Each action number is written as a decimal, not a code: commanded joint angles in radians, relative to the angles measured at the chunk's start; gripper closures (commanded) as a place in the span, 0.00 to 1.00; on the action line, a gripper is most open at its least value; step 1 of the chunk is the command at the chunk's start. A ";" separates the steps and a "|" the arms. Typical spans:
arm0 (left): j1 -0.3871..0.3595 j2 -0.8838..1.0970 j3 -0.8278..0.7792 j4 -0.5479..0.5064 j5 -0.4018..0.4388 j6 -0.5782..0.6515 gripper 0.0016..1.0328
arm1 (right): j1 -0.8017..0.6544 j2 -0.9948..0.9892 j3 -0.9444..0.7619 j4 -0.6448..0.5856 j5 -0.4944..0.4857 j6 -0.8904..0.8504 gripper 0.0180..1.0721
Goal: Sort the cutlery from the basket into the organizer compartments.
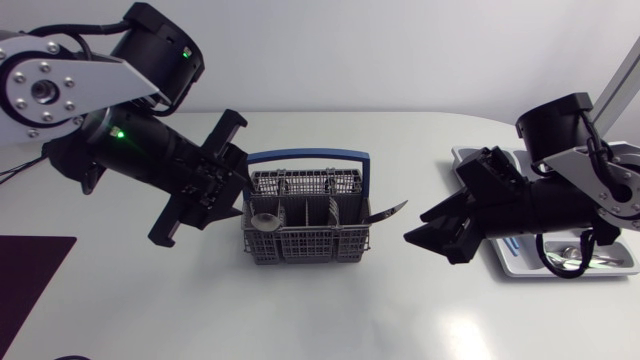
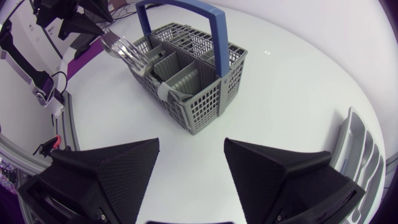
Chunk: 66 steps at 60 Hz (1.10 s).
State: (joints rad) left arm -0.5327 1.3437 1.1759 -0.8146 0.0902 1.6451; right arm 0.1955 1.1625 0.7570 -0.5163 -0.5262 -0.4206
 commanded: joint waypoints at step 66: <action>-0.062 0.130 0.083 -0.021 -0.113 0.163 0.97 | -0.004 0.049 -0.038 0.021 0.003 -0.056 0.16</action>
State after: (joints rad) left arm -0.5877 1.4567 1.2190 -0.8188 -0.0246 1.7782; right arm 0.1947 1.1992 0.7547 -0.4976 -0.5262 -0.4576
